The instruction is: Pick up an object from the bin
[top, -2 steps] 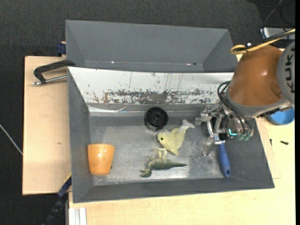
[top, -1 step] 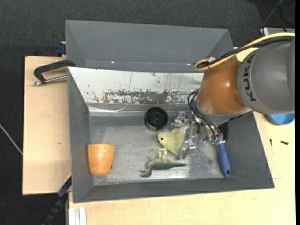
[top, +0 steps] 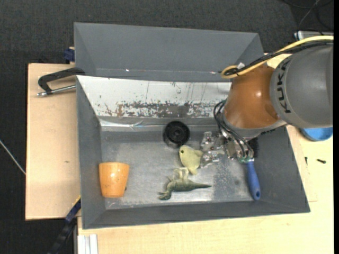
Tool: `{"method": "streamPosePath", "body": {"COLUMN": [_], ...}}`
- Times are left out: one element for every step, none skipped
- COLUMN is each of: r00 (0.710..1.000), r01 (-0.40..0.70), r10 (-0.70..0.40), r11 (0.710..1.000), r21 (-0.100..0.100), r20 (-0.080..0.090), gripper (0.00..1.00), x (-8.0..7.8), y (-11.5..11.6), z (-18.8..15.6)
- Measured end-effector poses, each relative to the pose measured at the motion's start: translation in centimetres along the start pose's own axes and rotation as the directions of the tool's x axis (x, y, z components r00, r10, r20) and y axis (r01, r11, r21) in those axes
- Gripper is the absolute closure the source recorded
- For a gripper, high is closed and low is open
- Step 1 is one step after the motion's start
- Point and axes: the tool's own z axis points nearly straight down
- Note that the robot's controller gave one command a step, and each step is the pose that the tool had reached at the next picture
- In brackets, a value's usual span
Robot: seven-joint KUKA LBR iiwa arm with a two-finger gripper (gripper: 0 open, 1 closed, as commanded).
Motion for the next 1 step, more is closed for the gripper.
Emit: {"method": "streamPosePath", "body": {"r00": [1.0], "r01": [0.002], "r10": [-0.002], "r11": [1.0], "r21": [0.003], "r20": [0.01], "gripper": [1.0], "x": [1.86], "y": [-1.5], "z": [-14.08]}}
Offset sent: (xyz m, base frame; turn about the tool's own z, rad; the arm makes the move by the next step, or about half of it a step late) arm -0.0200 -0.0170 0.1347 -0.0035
